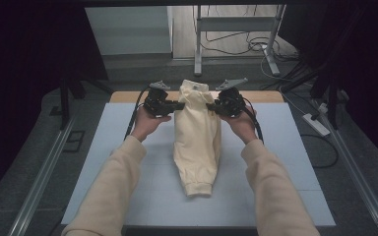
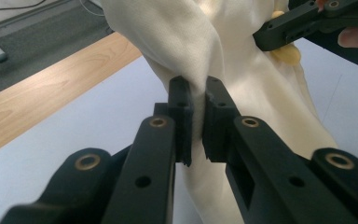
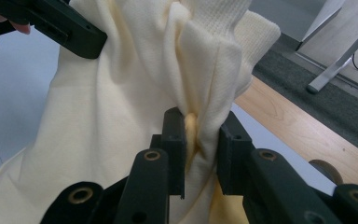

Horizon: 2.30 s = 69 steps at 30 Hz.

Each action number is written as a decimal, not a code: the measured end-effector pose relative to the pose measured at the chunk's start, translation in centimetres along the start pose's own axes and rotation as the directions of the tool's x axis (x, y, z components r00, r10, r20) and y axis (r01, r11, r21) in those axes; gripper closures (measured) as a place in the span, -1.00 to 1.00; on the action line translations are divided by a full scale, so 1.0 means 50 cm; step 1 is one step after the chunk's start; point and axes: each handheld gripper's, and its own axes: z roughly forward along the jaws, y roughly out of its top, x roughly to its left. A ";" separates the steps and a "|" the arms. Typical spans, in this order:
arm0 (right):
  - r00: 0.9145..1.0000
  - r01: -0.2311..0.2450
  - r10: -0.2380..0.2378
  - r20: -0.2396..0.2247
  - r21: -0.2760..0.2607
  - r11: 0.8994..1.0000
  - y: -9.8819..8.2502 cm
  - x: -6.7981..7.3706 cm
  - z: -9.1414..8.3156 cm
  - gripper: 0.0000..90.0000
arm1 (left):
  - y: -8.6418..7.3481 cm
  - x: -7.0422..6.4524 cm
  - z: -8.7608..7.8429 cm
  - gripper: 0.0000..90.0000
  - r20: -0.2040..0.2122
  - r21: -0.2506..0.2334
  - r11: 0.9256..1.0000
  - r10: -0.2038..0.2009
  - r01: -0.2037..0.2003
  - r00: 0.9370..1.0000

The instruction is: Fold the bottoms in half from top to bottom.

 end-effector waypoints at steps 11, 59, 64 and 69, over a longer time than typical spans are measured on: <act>0.999 -0.004 0.004 0.034 0.007 1.000 0.016 -0.022 0.010 0.68 | 0.039 0.008 -0.004 0.85 -0.034 -0.004 1.000 0.023 -0.023 0.999; 1.000 0.017 -0.017 -0.003 0.006 1.000 -0.085 0.003 0.036 0.67 | -0.065 -0.025 0.037 0.85 0.020 0.026 0.999 0.040 -0.040 0.999; 1.000 0.022 -0.022 -0.006 0.016 1.000 -0.084 0.008 0.034 0.67 | -0.069 -0.023 0.036 0.85 0.021 0.028 0.999 0.037 -0.038 0.999; 1.000 0.020 -0.020 -0.017 0.014 1.000 -0.087 0.011 0.032 0.67 | -0.074 -0.023 0.035 0.85 0.023 0.029 0.999 0.037 -0.038 0.999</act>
